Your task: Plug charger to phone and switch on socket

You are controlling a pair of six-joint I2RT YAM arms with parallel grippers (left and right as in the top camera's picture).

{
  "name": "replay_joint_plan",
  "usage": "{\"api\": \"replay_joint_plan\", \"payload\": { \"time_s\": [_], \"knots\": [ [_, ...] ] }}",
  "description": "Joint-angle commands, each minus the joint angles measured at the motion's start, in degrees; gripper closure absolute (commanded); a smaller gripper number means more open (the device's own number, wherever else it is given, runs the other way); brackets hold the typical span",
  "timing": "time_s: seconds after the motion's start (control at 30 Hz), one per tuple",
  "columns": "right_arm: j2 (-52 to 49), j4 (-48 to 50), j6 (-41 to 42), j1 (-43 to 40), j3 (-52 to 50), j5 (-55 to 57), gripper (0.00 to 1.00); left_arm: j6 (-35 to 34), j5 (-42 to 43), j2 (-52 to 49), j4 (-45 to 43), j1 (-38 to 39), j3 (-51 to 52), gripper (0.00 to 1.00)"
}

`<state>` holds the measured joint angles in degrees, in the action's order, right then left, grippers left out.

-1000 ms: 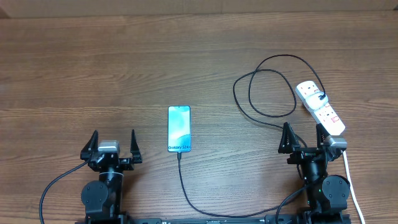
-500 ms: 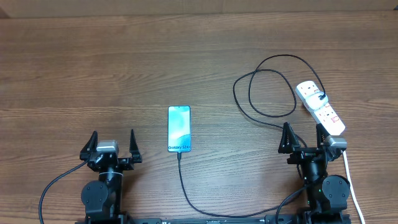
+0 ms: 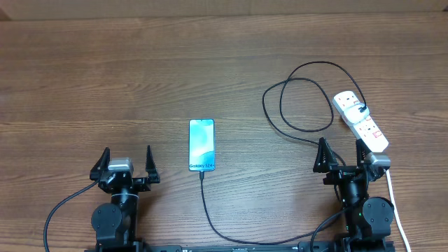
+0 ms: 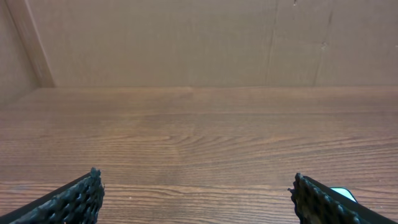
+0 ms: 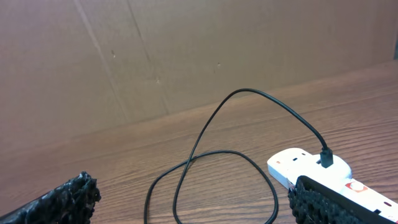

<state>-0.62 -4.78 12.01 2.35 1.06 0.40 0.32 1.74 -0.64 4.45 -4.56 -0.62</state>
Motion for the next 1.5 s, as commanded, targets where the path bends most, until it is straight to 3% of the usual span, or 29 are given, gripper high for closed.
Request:
{"api": "replay_joint_plan", "payload": {
  "time_s": [0.0, 0.4, 0.5, 0.73, 1.47],
  "knots": [
    [0.46, 0.13, 0.39, 0.17, -0.61, 0.13, 0.00, -0.52, 0.66, 0.44, -0.13, -0.35, 0.37, 0.00],
    [0.46, -0.04, -0.55, -2.16, -0.61, -0.24, 0.00, -0.52, 0.66, 0.44, -0.13, -0.35, 0.37, 0.00],
    [0.46, -0.02, -8.63, -2.36, -0.63, -1.81, 0.00, -0.52, 0.63, 0.44, -0.13, -0.35, 0.37, 0.00],
    [0.46, -0.04, -17.05, -2.38, -0.63, -1.75, 0.00, -0.52, 0.63, 0.44, -0.13, -0.35, 0.37, 0.00],
    [0.46, 0.00, -16.59, -2.38, -0.63, -1.11, 0.00, -0.52, 0.66, 0.44, -0.13, -0.35, 0.37, 0.00]
  ]
}}
